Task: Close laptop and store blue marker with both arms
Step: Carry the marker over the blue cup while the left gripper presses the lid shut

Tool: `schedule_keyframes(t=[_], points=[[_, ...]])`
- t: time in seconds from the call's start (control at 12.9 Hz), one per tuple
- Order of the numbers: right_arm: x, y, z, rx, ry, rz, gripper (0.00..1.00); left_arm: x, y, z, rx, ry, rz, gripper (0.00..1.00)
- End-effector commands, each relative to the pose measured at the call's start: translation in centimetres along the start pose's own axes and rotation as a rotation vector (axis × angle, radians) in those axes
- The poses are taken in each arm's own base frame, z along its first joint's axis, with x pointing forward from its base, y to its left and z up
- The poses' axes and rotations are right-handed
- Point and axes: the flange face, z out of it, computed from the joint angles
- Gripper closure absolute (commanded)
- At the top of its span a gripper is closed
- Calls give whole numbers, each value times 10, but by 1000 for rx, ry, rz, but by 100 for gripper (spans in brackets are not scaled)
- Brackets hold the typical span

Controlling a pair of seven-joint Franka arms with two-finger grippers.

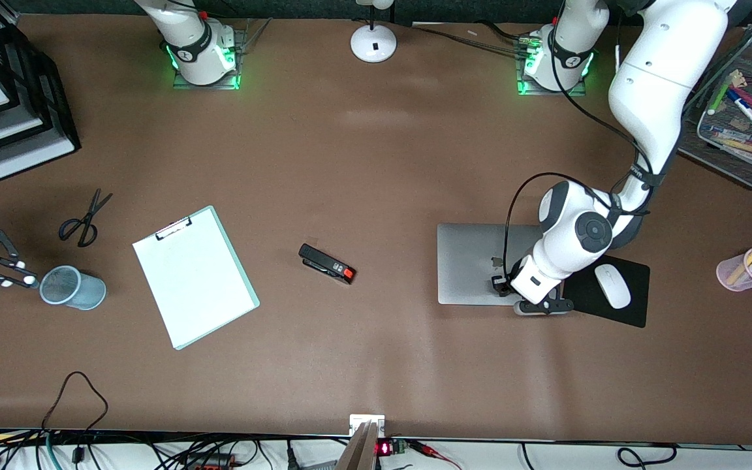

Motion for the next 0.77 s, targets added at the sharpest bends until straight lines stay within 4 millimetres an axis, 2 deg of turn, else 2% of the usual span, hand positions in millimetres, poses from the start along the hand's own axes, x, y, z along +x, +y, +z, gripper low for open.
schedule_keyframes(t=[0.0, 0.15, 0.31, 0.39, 0.46, 0.54, 0.62, 0.7], points=[[-11, 3, 12, -14, 57, -39, 100, 6, 1, 2, 16, 16, 20, 100], [-13, 4, 16, -27, 78, -31, 100, 10, -3, -7, 26, 23, 25, 100], [-18, 2, 25, -17, 86, -15, 100, 14, -1, -40, 61, -7, 39, 100], [-22, 0, 29, -11, 87, -7, 100, 16, 3, -65, 82, -24, 46, 100], [-23, 0, 32, -7, 87, 5, 83, 19, 5, -90, 104, -47, 65, 100], [-23, 0, 33, 0, 72, 52, 33, 23, 6, -117, 127, -72, 78, 100], [-26, -2, 33, 22, 54, 150, 0, 26, 7, -144, 147, -98, 81, 100], [-28, -5, 31, 54, 8, 244, 0, 26, 10, -175, 170, -127, 101, 100]])
